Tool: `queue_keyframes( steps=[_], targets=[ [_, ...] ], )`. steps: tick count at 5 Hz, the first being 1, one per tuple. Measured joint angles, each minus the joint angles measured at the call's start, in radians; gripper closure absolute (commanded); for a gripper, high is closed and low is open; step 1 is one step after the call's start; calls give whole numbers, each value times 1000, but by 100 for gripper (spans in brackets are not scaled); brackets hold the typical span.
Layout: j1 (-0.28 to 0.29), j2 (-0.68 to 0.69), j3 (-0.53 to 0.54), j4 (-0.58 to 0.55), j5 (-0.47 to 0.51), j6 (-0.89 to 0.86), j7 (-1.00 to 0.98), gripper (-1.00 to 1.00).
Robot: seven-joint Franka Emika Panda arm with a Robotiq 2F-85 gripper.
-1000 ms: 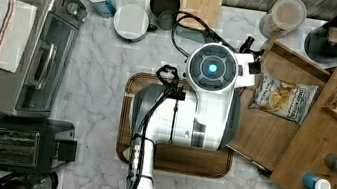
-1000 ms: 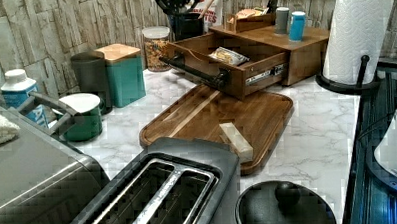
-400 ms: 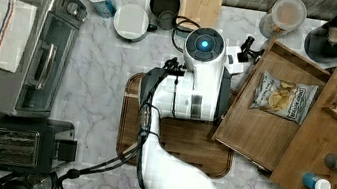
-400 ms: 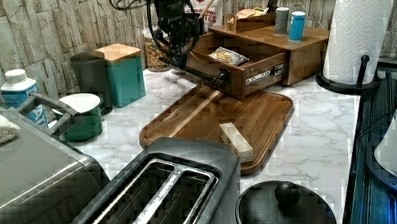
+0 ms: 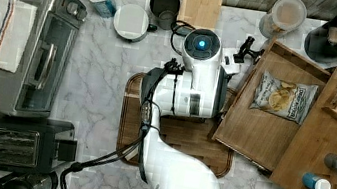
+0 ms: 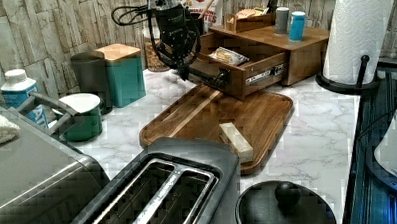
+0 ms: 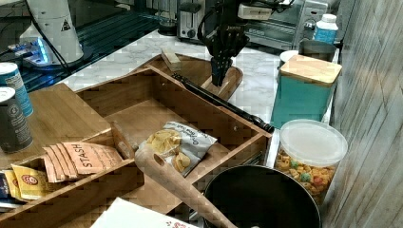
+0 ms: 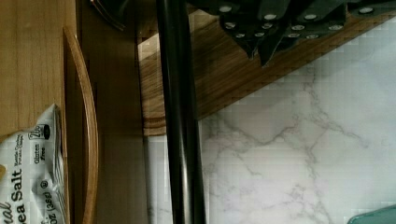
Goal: Close the drawer.
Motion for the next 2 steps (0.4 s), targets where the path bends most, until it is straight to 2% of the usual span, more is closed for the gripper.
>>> queue_keyframes(
  steps=[2],
  targets=[
    [-3,41,5,69,-1,136,-1,100]
  ],
)
